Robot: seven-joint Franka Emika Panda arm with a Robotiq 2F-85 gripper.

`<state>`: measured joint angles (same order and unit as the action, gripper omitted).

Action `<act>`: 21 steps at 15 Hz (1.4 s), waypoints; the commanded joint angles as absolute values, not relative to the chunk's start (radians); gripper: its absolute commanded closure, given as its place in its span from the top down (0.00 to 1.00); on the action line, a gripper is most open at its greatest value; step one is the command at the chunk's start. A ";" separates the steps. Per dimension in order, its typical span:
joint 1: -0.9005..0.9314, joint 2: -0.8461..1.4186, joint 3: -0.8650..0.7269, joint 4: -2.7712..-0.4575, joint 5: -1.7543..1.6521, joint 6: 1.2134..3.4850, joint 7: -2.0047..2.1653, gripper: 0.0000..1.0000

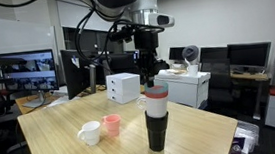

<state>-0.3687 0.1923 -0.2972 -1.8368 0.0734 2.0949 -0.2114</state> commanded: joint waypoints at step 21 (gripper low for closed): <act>-0.347 0.141 -0.299 -1.850 0.020 2.041 -0.193 0.04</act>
